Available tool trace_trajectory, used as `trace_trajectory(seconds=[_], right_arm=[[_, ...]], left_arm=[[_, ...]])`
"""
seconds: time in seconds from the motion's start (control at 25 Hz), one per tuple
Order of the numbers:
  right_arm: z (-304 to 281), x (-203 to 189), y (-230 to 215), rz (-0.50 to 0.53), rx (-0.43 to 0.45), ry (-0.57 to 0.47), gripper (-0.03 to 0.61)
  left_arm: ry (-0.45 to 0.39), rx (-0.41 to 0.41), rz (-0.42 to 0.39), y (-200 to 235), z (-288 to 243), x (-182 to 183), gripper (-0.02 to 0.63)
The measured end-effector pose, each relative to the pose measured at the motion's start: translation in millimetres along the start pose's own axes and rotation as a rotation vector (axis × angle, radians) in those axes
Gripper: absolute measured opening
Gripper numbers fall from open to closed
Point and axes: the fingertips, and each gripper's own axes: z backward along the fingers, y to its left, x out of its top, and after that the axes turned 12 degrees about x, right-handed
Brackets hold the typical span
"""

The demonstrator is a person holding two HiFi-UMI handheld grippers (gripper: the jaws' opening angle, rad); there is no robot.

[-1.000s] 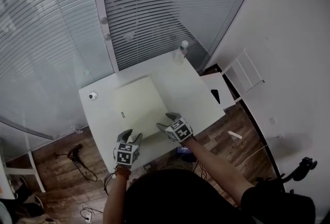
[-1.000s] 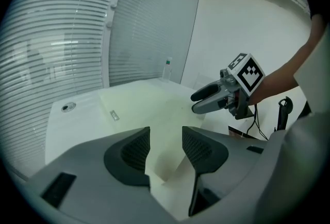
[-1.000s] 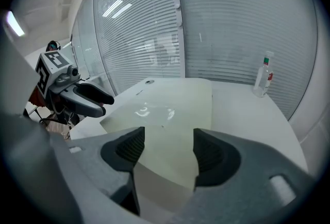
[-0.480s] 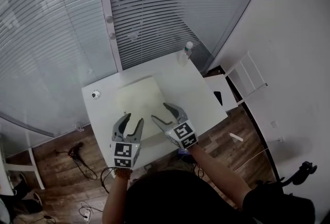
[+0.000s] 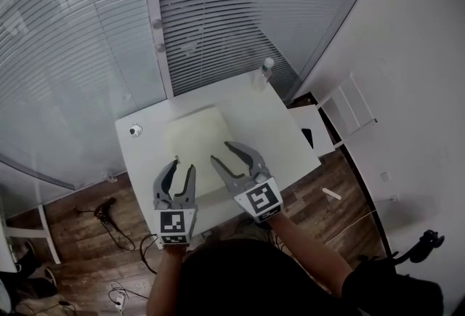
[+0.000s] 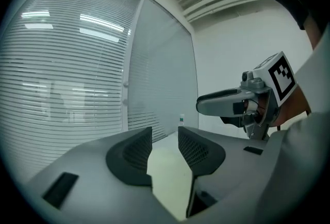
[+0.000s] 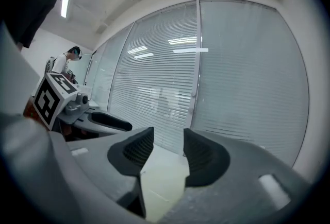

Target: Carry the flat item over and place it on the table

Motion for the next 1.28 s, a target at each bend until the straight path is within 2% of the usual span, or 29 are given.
trace_trajectory(seconds=[0.4,0.56,0.92,1.28], right_arm=[[2.6,0.8,-7.2,0.018,-0.03,0.014,0.099],[4.0,-1.2,-9.3,0.046,-0.036,0.008,0.085],[9.3,-2.2,-8.9,0.073,-0.042,0.034,0.048],[17.7,-8.7,-7.5,0.056,-0.049,0.031,0.025]], left_arm=[[-0.048,0.006,-0.032,0.5,4.1,11.9,0.074],[-0.053,0.002,-0.04,-1.4,4.4,12.4,0.046],[-0.027,-0.017,-0.041,-8.6,4.3,2.9,0.043],[-0.019,-0.02,-0.04,-12.1,6.5,-3.8,0.038]])
